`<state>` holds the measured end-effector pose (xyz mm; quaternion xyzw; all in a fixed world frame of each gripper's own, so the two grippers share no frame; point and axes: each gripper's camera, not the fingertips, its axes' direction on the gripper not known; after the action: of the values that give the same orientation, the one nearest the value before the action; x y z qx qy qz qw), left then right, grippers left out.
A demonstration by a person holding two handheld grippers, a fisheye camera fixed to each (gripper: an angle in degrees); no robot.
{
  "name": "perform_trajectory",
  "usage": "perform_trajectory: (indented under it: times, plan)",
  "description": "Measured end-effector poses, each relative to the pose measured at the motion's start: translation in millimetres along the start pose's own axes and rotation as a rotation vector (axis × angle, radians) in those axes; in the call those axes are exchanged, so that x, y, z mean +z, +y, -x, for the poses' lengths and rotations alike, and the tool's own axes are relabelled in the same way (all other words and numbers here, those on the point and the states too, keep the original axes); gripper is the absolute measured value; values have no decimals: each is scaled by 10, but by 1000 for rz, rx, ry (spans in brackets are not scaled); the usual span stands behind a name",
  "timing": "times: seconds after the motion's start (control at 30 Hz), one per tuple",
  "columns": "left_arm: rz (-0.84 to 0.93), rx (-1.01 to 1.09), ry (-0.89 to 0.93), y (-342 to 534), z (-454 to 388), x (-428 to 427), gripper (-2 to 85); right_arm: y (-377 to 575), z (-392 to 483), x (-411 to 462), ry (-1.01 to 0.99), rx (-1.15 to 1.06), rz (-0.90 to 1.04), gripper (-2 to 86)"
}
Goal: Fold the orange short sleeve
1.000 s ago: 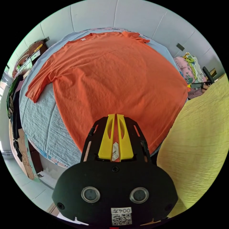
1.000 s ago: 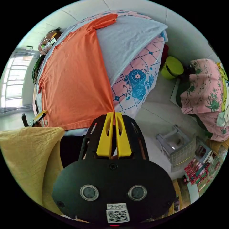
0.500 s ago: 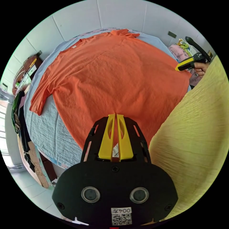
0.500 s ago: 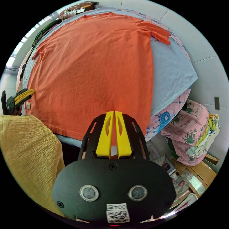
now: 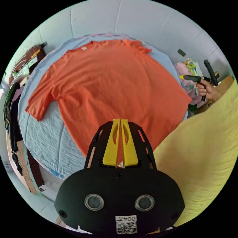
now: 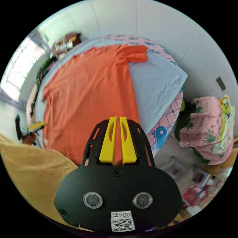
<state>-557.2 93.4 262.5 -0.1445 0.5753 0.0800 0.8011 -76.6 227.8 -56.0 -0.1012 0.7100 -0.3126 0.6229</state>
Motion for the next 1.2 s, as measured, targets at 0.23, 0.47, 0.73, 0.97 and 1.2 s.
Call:
perform_trajectory:
  times: [0.23, 0.47, 0.73, 0.97, 1.2]
  plan:
    - [-178, 157, -37, -1963, -142, 164, 16, -781, -1358, -27, -355, 378, -266, 81]
    - [-138, 417, -50, -4164, -846, 1081, 54, -1330, -1939, 470, -478, 541, -231, 122]
    - [-25, 600, -82, -5616, -1741, 2106, 91, -1489, -2164, 657, -489, 573, -208, 145]
    - [128, 729, -93, -6031, -2216, 2960, 90, -1501, -2228, 763, -511, 555, -176, 140]
    - [187, 756, -122, -6110, -2275, 3291, 27, -1430, -2218, 931, -536, 555, -161, 33]
